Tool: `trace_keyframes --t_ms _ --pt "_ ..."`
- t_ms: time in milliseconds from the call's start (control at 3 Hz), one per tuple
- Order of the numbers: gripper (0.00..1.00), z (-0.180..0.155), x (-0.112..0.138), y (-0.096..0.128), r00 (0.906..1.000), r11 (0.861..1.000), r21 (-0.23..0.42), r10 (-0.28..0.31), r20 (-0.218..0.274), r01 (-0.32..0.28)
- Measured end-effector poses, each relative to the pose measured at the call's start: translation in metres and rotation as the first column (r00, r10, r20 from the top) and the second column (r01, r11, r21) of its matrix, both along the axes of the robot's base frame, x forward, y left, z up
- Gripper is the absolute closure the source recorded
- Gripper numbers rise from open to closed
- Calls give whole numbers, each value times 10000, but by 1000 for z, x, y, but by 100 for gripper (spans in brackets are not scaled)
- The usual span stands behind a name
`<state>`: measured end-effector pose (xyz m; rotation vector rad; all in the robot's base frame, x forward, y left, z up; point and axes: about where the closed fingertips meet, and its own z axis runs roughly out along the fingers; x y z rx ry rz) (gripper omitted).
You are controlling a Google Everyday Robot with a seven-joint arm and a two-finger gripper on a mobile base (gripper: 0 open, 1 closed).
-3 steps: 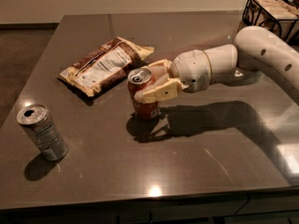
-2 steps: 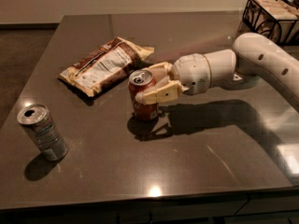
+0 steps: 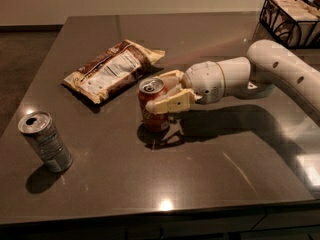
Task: Place coke can upright
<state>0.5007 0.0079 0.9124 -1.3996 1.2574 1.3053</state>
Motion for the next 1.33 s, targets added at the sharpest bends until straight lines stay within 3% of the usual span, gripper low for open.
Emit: trace_keyframes --t_ms 667,1000,1333 --pt "13 1 -1 5 10000 10000 2 85 18 -85" --pt "0 2 -2 7 9999 9999 4 126 24 -126" --pt "0 2 -2 7 9999 9999 4 128 24 -128"
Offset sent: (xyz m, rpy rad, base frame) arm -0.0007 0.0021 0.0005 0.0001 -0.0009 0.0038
